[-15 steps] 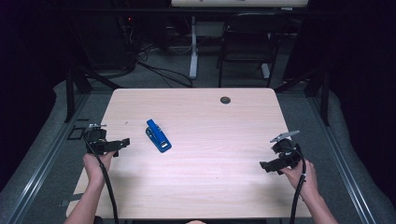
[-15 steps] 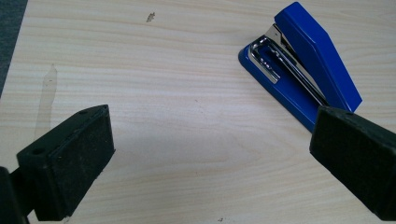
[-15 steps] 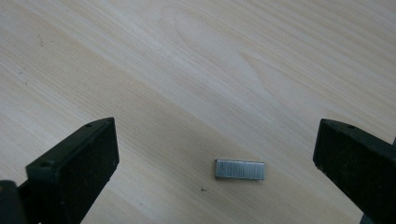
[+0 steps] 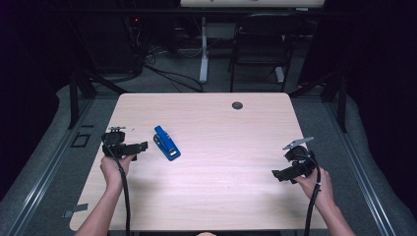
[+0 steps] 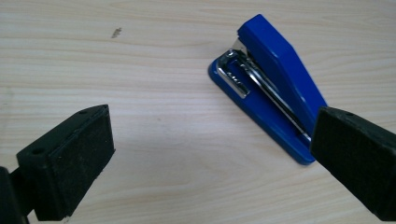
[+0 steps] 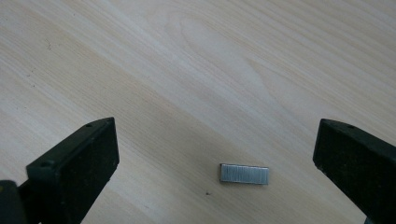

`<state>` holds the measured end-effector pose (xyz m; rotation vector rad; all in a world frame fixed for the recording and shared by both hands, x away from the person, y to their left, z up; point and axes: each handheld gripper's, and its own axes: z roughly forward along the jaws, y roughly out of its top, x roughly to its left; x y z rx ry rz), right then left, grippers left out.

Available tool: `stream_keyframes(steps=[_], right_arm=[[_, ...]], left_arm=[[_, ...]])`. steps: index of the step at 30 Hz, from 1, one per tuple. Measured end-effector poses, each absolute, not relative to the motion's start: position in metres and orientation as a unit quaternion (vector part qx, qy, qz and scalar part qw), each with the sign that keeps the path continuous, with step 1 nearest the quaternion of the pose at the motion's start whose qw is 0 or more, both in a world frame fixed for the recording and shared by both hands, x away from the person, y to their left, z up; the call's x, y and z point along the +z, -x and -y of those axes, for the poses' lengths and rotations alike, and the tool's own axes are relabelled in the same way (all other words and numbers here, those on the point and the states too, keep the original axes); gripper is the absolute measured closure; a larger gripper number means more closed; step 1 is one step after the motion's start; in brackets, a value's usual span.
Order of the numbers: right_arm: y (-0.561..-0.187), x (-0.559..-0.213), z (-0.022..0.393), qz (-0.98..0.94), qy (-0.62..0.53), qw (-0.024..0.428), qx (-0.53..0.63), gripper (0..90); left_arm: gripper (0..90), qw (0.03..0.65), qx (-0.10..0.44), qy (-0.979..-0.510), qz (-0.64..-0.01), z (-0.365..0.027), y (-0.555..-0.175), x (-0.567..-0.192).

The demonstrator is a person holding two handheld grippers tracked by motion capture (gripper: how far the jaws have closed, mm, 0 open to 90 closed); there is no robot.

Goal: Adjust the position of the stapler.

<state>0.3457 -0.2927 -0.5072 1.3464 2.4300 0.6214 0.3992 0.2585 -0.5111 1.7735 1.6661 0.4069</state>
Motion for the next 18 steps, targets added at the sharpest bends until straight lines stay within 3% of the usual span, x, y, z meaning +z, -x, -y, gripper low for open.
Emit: stream_keyframes(steps=[18], right_arm=[[-0.346,-0.508,0.296,-0.841,-0.474,0.145,0.215,0.0]], left_arm=[[0.3,0.338,0.148,-0.679,-0.634,-0.217,-0.428,-0.516]])
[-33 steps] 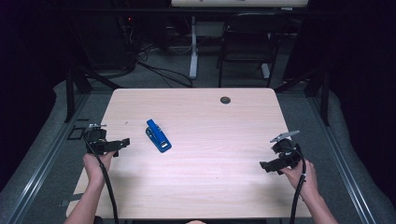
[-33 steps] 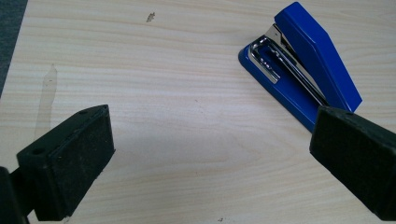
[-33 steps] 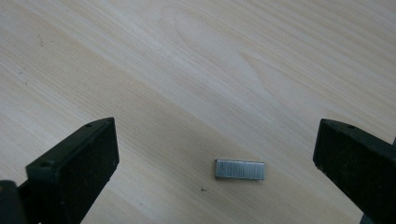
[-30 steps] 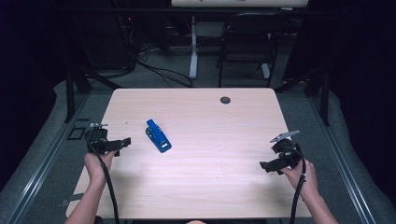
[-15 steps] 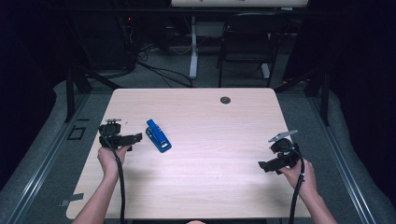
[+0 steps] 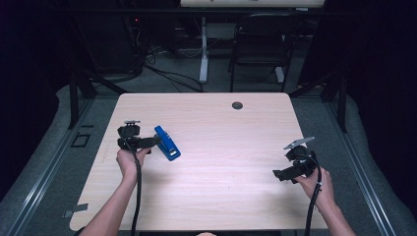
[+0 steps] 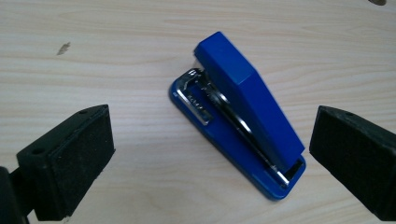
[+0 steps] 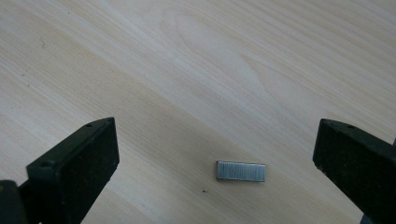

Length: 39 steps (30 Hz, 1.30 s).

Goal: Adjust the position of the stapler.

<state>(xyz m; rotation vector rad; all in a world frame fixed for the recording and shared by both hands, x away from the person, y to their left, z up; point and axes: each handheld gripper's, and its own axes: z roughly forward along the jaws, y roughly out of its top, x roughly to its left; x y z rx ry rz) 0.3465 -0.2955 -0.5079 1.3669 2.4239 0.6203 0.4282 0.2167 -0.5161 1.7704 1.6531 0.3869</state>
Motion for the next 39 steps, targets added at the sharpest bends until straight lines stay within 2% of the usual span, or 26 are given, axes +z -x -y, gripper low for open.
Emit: stream_keyframes(steps=[12,21,26,31,39], right_arm=[[-0.346,-0.507,0.296,-0.844,-0.471,0.144,0.212,0.3],[-0.345,-0.508,0.296,-0.844,-0.472,0.142,0.212,0.8],[-0.345,-0.509,0.296,-0.843,-0.472,0.141,0.215,1.0],[-0.345,-0.509,0.296,-0.845,-0.471,0.142,0.210,1.2],[-0.343,-0.509,0.297,-0.844,-0.472,0.141,0.213,1.6]], left_arm=[[2.6,0.310,0.151,-0.711,-0.613,-0.180,-0.449,-0.531],[17.2,0.297,0.146,-0.716,-0.615,-0.175,-0.461,-0.541],[29.7,0.298,0.138,-0.720,-0.611,-0.178,-0.462,-0.544],[34.0,0.298,0.132,-0.727,-0.604,-0.176,-0.462,-0.546],[35.0,0.299,0.123,-0.728,-0.604,-0.177,-0.463,-0.547]])
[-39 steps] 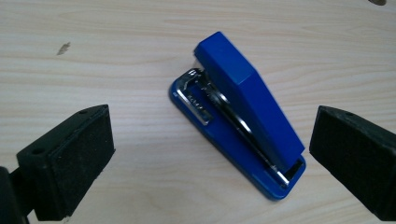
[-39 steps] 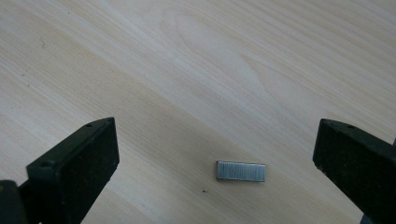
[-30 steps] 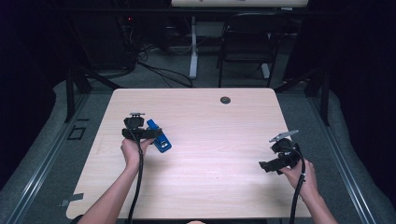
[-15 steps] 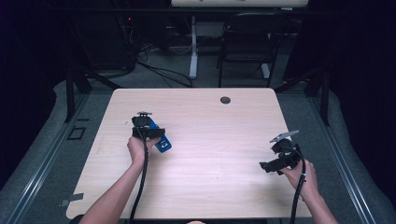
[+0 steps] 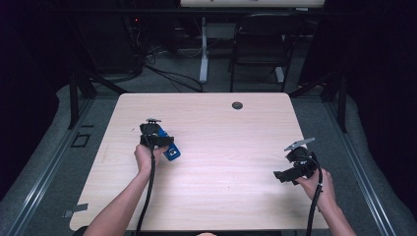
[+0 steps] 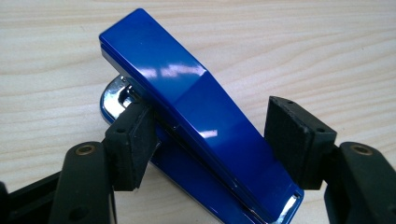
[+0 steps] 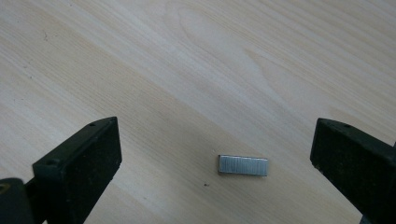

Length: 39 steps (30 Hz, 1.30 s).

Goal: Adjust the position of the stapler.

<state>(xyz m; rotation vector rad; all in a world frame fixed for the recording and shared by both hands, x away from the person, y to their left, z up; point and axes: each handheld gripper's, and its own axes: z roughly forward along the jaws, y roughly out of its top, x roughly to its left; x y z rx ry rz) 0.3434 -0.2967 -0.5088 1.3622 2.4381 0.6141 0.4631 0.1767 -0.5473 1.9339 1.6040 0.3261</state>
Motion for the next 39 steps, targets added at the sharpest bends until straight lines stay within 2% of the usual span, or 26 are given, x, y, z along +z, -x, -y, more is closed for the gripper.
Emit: stream_keyframes(steps=[22,39], right_arm=[[-0.340,-0.510,0.299,-0.846,-0.471,0.140,0.206,2.1],[-0.336,-0.510,0.300,-0.848,-0.470,0.137,0.205,2.3]], left_arm=[[38.0,0.289,0.089,-0.751,-0.587,-0.184,-0.467,-0.542],[46.3,0.285,0.058,-0.773,-0.564,-0.198,-0.460,-0.539]])
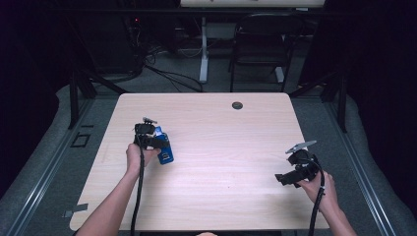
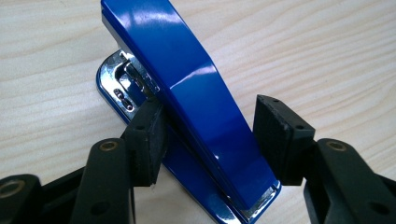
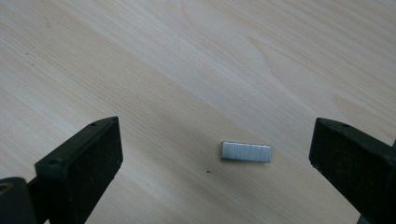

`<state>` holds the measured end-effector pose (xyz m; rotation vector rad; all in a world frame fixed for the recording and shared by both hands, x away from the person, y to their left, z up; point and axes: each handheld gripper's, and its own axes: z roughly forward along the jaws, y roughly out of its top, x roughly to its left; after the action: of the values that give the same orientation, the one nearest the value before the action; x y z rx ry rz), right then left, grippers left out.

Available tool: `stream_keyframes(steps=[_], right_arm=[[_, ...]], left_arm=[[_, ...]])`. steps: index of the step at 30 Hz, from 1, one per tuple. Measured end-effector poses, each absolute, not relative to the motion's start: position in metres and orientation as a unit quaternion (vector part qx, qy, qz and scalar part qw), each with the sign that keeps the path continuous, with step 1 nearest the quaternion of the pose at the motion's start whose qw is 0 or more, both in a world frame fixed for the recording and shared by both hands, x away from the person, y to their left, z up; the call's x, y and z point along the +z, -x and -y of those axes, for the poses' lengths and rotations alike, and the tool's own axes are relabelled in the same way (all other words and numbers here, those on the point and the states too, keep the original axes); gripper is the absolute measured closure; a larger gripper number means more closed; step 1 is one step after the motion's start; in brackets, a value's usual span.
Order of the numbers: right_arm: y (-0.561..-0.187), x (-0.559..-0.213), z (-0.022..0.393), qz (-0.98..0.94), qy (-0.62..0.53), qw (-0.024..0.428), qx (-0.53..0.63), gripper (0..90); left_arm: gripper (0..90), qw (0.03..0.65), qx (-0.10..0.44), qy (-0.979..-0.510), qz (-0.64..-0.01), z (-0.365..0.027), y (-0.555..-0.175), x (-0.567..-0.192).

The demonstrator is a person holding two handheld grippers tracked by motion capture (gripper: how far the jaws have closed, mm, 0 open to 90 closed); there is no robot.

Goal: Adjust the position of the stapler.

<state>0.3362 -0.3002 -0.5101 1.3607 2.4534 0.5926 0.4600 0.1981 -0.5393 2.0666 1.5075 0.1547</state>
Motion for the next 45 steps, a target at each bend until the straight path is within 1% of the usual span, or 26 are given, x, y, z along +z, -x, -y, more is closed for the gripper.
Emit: stream_keyframes(steps=[4,6,11,13,16,24,38,45], right_arm=[[-0.336,-0.510,0.301,-0.847,-0.469,0.134,0.210,2.3],[-0.335,-0.510,0.301,-0.847,-0.469,0.134,0.211,2.3],[-0.335,-0.510,0.301,-0.846,-0.470,0.137,0.211,2.3],[-0.335,-0.510,0.301,-0.846,-0.470,0.136,0.211,2.3],[-0.335,-0.510,0.301,-0.848,-0.468,0.134,0.209,2.3],[-0.335,-0.509,0.300,-0.849,-0.467,0.135,0.205,2.3],[-0.335,-0.509,0.300,-0.848,-0.469,0.137,0.207,2.6],[-0.334,-0.510,0.301,-0.847,-0.470,0.134,0.211,2.6]], left_arm=[[47.1,0.276,0.055,-0.779,-0.560,-0.200,-0.458,-0.539],[47.0,0.268,0.044,-0.784,-0.558,-0.201,-0.459,-0.541],[48.0,0.261,0.047,-0.788,-0.556,-0.202,-0.458,-0.540],[47.8,0.261,0.054,-0.788,-0.556,-0.201,-0.458,-0.540],[47.2,0.251,0.087,-0.787,-0.556,-0.194,-0.457,-0.541],[47.6,0.254,0.109,-0.778,-0.564,-0.191,-0.456,-0.544],[51.6,0.257,0.090,-0.785,-0.556,-0.199,-0.454,-0.542],[54.3,0.255,0.078,-0.801,-0.535,-0.202,-0.452,-0.541]])
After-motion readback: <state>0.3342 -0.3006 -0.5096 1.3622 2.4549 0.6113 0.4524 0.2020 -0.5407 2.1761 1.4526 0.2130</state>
